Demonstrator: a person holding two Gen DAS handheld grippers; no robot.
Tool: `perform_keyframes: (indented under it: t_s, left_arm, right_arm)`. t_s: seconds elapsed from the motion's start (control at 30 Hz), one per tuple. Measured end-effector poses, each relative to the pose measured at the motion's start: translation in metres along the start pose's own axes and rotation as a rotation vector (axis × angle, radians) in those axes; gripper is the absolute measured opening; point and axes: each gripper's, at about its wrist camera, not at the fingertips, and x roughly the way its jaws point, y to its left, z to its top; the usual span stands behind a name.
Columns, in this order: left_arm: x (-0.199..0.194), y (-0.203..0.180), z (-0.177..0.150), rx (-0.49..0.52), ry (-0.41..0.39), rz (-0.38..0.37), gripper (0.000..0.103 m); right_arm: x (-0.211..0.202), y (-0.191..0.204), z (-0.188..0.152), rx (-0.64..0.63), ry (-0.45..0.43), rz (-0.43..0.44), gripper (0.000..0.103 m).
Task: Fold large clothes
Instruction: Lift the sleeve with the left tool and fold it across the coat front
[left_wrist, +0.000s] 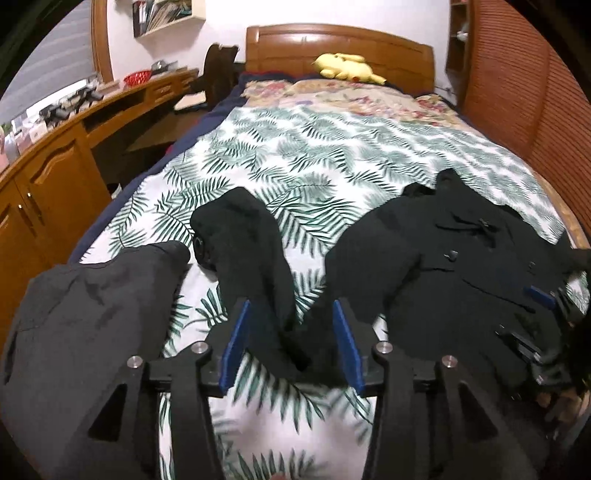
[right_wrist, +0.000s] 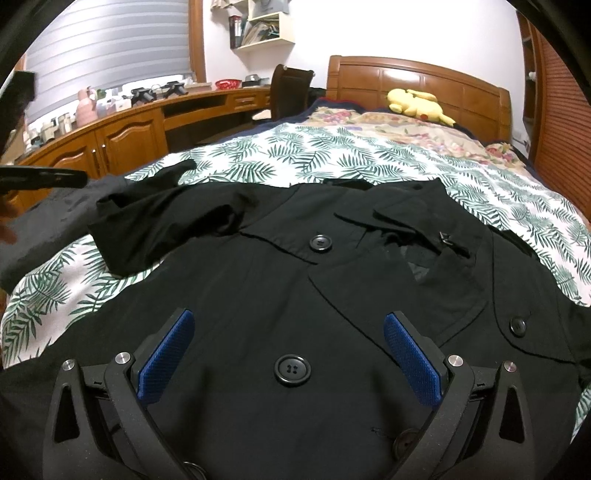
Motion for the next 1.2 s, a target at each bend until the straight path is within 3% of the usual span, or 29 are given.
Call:
perform_keyframes:
  t_s: [0.23, 0.4, 0.43, 0.5, 0.57, 0.67, 0.83, 1.03, 1.2]
  left_arm:
    - [0.048, 0.012, 0.022, -0.064, 0.044, 0.024, 0.046]
    - [0.078, 0.007, 0.032, -0.041, 0.104, 0.063, 0.046]
    - [0.081, 0.006, 0.033, -0.028, 0.109, 0.076, 0.043]
    - [0.087, 0.004, 0.035, -0.008, 0.120, 0.086, 0.011]
    - [0.089, 0.002, 0.038, -0.014, 0.136, 0.083, 0.000]
    - [0.071, -0.012, 0.044, 0.028, 0.093, 0.121, 0.000]
    - [0.006, -0.056, 0.064, 0.088, -0.060, 0.119, 0.000]
    - [-0.059, -0.135, 0.086, 0.181, -0.178, 0.051, 0.000]
    - [-0.095, -0.201, 0.082, 0.263, -0.233, -0.020, 0.000]
  right_arm:
    - [0.003, 0.000, -0.001, -0.003, 0.008, 0.003, 0.103]
    - [0.002, 0.001, -0.001, -0.006, 0.006, 0.003, 0.103]
    - [0.001, 0.000, -0.001, -0.005, 0.005, 0.003, 0.103]
    - [0.001, 0.001, -0.001, -0.005, 0.005, 0.003, 0.103]
    - [-0.001, 0.001, -0.001, -0.005, 0.012, 0.006, 0.103]
    - [-0.012, 0.002, -0.001, -0.003, 0.009, 0.026, 0.103]
    - [-0.051, -0.001, -0.008, -0.011, -0.008, 0.027, 0.103]
    - [-0.100, -0.036, -0.022, 0.013, -0.030, -0.072, 0.103]
    - [-0.136, -0.076, -0.037, 0.059, -0.050, -0.173, 0.103]
